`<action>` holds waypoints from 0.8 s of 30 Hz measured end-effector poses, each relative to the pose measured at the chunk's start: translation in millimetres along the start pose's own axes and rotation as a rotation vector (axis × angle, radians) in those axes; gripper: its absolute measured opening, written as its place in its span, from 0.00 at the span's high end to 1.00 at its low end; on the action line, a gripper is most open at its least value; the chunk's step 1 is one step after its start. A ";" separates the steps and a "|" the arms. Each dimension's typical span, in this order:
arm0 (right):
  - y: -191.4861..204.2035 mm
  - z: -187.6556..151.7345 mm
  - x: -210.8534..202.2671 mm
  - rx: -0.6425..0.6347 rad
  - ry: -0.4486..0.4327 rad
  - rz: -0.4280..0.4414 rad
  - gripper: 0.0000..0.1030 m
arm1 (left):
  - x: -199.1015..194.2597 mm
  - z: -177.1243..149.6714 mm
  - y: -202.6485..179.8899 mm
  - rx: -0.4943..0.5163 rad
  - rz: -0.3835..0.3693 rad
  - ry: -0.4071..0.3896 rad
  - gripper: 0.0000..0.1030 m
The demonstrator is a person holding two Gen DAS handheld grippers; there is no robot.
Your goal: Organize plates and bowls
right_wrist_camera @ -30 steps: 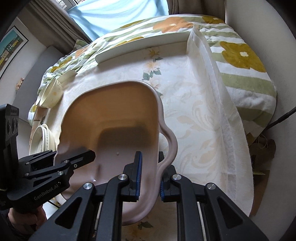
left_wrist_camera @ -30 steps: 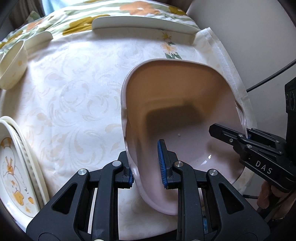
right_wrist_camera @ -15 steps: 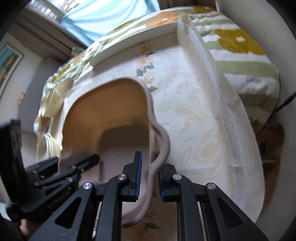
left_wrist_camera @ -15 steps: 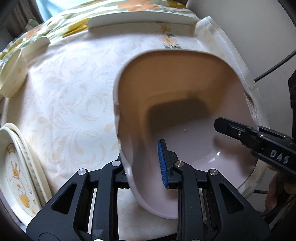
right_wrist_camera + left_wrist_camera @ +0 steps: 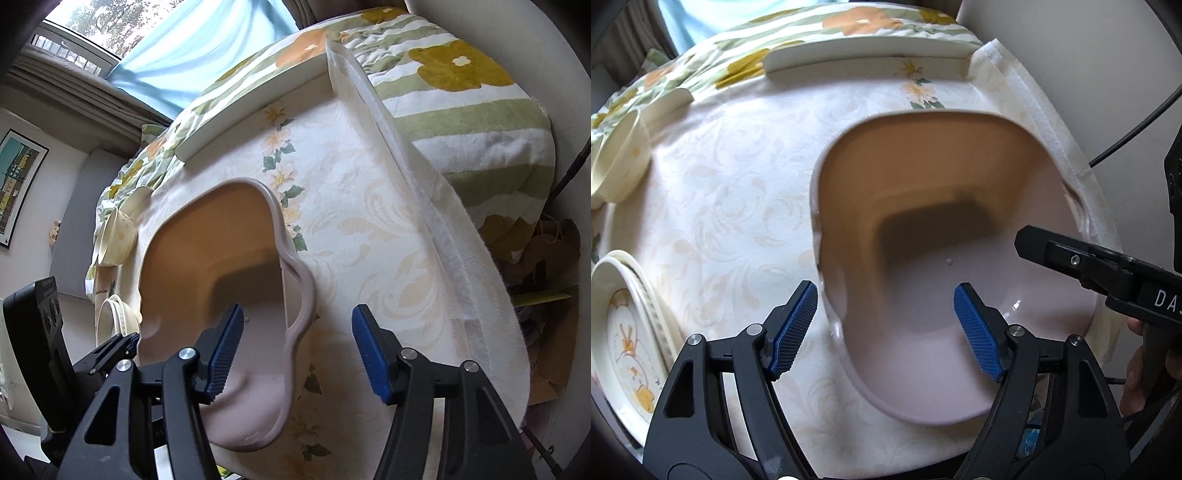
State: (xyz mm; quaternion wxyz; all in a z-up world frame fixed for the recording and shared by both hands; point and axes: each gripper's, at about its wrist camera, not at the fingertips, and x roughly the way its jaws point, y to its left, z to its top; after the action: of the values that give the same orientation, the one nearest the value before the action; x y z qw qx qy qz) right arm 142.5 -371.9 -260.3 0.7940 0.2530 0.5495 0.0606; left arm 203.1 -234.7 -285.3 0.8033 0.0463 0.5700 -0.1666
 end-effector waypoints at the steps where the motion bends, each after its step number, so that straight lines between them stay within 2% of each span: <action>1: 2.1 -0.6 -2.7 -0.006 0.001 -0.007 0.45 | -4.7 -0.5 -0.3 0.001 0.003 -0.005 0.28; 7: 20.8 -5.1 -40.2 -0.054 -0.052 -0.042 0.45 | -47.0 -10.2 -0.7 0.006 0.036 -0.058 0.28; 9: 29.8 -8.5 -56.7 -0.077 -0.075 -0.047 0.45 | -72.5 -15.7 -1.8 0.005 0.068 -0.101 0.27; 10: 35.2 -10.3 -64.9 -0.094 -0.081 -0.048 0.43 | -85.4 -17.7 -2.0 0.005 0.087 -0.128 0.23; 11: 41.2 -12.2 -73.0 -0.112 -0.090 -0.049 0.26 | -98.5 -20.7 -2.5 0.003 0.109 -0.157 0.13; 12: 45.9 -13.8 -80.4 -0.129 -0.105 -0.047 0.05 | -112.7 -24.5 -1.9 -0.001 0.132 -0.188 0.07; 13: 52.9 -15.8 -89.0 -0.154 -0.126 -0.040 0.00 | -123.8 -27.5 -1.0 -0.006 0.147 -0.214 0.00; 18: 88.1 -22.4 -114.5 -0.276 -0.192 -0.019 0.01 | -168.9 -36.3 14.9 -0.055 0.159 -0.300 0.00; 24: 144.3 -10.2 -117.9 -0.407 -0.174 0.029 0.00 | -214.8 -45.8 62.1 -0.181 0.160 -0.338 0.00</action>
State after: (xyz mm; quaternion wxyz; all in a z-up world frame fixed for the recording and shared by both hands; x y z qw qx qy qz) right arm 113.7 -287.8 -96.2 0.8722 0.0999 0.4515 0.1597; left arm 118.4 -118.0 -108.3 0.8991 -0.0094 0.4340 -0.0558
